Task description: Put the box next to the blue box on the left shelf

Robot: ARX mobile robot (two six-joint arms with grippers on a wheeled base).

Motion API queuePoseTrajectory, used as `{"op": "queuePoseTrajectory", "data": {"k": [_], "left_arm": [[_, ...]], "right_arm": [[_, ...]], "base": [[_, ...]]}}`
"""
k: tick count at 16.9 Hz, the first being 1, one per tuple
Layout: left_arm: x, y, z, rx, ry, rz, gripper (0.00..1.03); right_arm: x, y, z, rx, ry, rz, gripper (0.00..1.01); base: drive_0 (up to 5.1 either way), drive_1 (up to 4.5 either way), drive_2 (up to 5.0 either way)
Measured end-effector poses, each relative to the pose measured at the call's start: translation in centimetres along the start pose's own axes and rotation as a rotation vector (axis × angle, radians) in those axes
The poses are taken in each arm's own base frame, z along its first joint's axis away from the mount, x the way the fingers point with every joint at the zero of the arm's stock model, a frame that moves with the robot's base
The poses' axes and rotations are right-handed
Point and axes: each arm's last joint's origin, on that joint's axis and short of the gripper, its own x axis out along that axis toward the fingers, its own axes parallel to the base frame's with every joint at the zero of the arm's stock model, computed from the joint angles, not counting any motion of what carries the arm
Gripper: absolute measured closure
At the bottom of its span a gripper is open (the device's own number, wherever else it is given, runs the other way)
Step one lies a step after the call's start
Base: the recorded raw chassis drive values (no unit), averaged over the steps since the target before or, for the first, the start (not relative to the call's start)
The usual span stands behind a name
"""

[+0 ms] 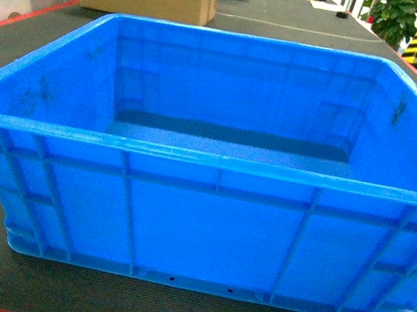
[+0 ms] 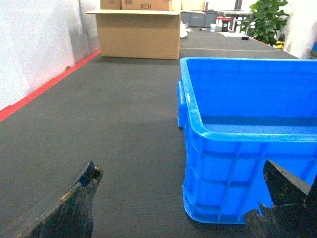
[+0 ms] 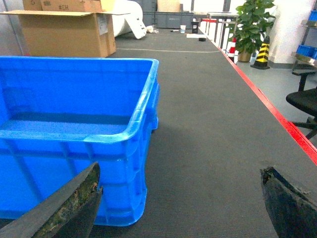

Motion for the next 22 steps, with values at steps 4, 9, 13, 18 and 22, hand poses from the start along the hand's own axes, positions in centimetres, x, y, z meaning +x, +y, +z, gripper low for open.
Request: {"op": "queuePoseTrajectory", "data": {"k": [4,9,13,18,22], "left_arm": [[0.00,0.00,0.00,0.000,0.000,0.000,0.05],[0.00,0.00,0.00,0.000,0.000,0.000,0.05],[0.00,0.00,0.00,0.000,0.000,0.000,0.05],[0.00,0.00,0.00,0.000,0.000,0.000,0.05],[0.00,0.00,0.00,0.000,0.000,0.000,0.05]], "right_arm": [[0.00,0.00,0.00,0.000,0.000,0.000,0.03],[0.00,0.00,0.00,0.000,0.000,0.000,0.03],[0.00,0.00,0.00,0.000,0.000,0.000,0.03],[0.00,0.00,0.00,0.000,0.000,0.000,0.03],[0.00,0.00,0.00,0.000,0.000,0.000,0.03]], "base": [[0.0,0.00,0.0],[0.0,0.00,0.0],[0.0,0.00,0.0],[0.0,0.00,0.0],[0.0,0.00,0.0]]}}
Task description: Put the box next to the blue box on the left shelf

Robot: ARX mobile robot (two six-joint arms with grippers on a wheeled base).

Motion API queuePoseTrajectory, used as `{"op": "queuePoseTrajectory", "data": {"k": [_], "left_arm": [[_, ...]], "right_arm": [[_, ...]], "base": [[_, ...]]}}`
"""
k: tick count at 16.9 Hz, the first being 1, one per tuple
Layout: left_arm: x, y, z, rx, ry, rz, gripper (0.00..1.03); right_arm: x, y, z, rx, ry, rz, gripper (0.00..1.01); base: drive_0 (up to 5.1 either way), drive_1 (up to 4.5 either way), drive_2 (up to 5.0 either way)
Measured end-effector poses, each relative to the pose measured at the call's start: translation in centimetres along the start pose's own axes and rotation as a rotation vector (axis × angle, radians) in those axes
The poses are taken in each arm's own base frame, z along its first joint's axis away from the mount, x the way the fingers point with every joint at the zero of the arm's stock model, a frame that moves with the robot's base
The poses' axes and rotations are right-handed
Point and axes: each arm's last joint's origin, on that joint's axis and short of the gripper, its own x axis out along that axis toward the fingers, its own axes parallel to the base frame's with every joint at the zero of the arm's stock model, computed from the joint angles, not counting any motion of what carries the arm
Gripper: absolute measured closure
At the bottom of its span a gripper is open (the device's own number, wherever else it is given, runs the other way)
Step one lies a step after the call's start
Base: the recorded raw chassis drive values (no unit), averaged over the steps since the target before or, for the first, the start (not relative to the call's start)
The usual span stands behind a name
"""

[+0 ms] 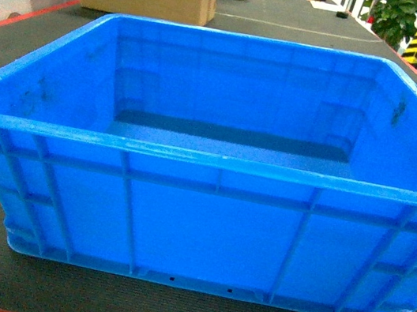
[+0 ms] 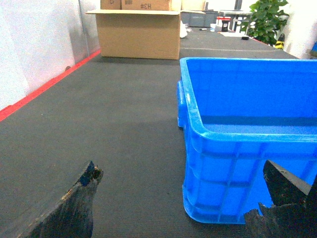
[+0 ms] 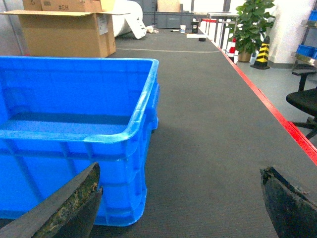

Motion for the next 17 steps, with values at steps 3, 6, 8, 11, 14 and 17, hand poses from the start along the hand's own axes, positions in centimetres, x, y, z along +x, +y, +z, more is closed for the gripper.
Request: {"op": "queuePoseTrajectory", "data": {"k": [3,6,8,11,14,17], "left_arm": [[0.0,0.0,0.0,0.000,0.000,0.000,0.05],[0.0,0.0,0.0,0.000,0.000,0.000,0.05],[0.0,0.0,0.0,0.000,0.000,0.000,0.05],[0.0,0.0,0.0,0.000,0.000,0.000,0.05],[0.8,-0.5,-0.3,0.012,0.121,0.244,0.05],[1.9,-0.6,2.1,-0.010,0.042,0.306,0.05]], "right_arm": [[0.0,0.0,0.0,0.000,0.000,0.000,0.03],[0.0,0.0,0.0,0.000,0.000,0.000,0.03],[0.0,0.0,0.0,0.000,0.000,0.000,0.03],[0.0,0.0,0.0,0.000,0.000,0.000,0.03],[0.0,0.2,-0.3,0.001,0.132,-0.067,0.03],[1.2,0.8,0.9,0.008,0.175,-0.122,0.03]], "base": [[0.0,0.00,0.0],[0.0,0.00,0.0],[0.0,0.00,0.0],[0.0,0.00,0.0],[0.0,0.00,0.0],[0.0,0.00,0.0]]}}
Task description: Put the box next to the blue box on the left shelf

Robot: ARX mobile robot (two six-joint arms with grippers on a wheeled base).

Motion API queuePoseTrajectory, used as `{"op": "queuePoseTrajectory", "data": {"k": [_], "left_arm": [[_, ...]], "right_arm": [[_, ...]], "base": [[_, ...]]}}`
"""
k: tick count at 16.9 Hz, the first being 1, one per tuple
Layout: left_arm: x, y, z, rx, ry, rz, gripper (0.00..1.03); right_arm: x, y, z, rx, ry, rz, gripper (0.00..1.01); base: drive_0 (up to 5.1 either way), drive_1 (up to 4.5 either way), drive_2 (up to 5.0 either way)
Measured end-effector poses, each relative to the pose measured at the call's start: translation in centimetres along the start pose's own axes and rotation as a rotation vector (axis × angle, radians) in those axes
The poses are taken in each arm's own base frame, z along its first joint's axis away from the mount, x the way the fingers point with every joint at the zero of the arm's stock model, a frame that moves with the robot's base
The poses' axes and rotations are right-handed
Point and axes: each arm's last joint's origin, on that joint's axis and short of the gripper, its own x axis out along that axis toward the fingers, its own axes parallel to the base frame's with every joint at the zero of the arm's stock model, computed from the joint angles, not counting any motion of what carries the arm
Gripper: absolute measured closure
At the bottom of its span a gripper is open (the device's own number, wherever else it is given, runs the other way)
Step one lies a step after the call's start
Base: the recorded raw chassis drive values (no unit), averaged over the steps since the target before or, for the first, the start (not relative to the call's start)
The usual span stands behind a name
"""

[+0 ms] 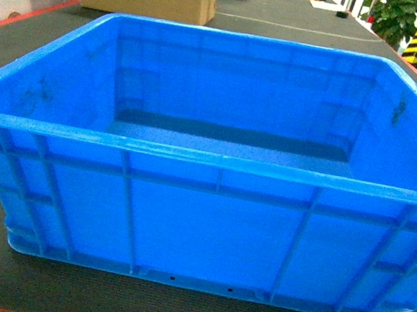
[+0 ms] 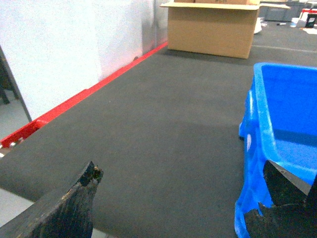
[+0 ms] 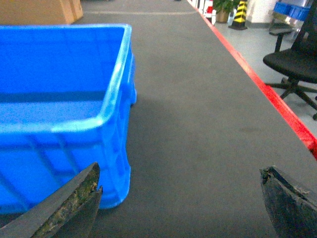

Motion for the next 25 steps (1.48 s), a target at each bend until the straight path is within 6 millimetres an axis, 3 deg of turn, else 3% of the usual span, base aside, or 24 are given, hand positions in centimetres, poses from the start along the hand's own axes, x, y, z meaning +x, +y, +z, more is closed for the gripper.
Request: {"op": "queuePoseTrajectory", "data": {"k": [2,5,8,11,16,25], "left_arm": [[1.7,-0.9,2.0,0.000,-0.029,-0.046,0.05],[7.3,-3.0,5.6,0.016,0.018,-0.106,0.05],[13.5,-5.7,5.4,0.053,0.214,-0.193,0.05],[17.1,-7.5,4.5,0.073,0.321,-0.228,0.05],[19.9,-8.4,3.0,0.093,0.459,-0.206,0.05],[20.5,-9.4,2.2,0.071,0.575,-0.229,0.05]], "right_arm": [[1.2,0.6,3.4,0.024,-0.053,0.025,0.03],[5.8,2.4,7.3,0.019,0.026,0.093,0.03],[12.3,4.5,9.1,0.026,0.195,0.123,0.03],[16.6,5.7,9.0,0.035,0.301,0.126,0.03],[19.7,5.9,7.6,0.041,0.440,0.108,0.03],[20.2,6.2,7.2,0.073,0.552,0.136,0.03]], "base": [[0.0,0.00,0.0],[0.0,0.00,0.0],[0.0,0.00,0.0],[0.0,0.00,0.0],[0.0,0.00,0.0],[0.0,0.00,0.0]]}}
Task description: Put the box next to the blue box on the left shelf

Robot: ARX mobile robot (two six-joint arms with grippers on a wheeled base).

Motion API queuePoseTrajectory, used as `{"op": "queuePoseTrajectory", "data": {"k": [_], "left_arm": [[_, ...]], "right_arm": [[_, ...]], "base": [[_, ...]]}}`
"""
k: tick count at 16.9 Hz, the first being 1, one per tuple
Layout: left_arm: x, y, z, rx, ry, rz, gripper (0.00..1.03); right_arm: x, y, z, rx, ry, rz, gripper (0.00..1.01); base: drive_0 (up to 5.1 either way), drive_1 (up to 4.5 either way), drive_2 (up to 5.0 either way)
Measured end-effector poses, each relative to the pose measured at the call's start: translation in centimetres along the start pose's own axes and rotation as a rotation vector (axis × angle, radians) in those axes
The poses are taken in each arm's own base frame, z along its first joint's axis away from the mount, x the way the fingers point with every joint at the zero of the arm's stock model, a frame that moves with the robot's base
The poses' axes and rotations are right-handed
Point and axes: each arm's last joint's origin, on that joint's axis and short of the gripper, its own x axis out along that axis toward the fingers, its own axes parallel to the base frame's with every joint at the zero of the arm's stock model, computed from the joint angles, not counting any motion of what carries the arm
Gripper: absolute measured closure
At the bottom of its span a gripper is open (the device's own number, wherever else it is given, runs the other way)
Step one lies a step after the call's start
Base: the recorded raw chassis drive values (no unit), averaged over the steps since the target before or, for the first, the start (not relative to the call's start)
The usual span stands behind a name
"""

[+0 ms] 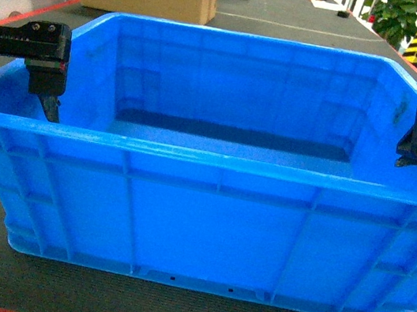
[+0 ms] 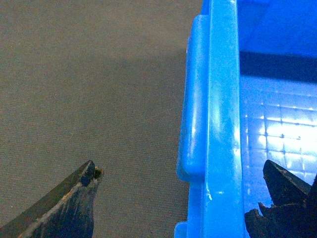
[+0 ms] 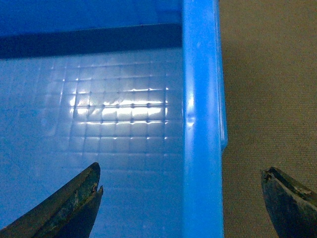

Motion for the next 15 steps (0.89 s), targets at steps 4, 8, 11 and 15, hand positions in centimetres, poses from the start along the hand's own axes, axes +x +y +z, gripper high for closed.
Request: {"op": "queuePoseTrajectory", "data": {"k": [4,8,11,15], "left_arm": [[0.41,-0.32,-0.07,-0.002,0.029,0.004,0.05],[0.48,-0.53,0.14,0.003,0.043,0.000,0.43],[0.55,-0.57,-0.02,0.002,0.057,-0.011,0.77],[0.55,-0.57,-0.14,-0.006,0.021,0.009,0.90]], "right_arm": [[0.50,0.19,-0.10,0.009,0.018,0.003,0.10],[0.46,0.26,0.14,0.008,0.009,0.006,0.55],[0.46,0.21,0.15,0.007,0.007,-0.002,0.88],[0.45,0.49,0.14,0.005,-0.014,0.006,0.92]], "base": [[0.0,0.00,0.0],[0.0,0.00,0.0],[0.0,0.00,0.0],[0.0,0.00,0.0]]}}
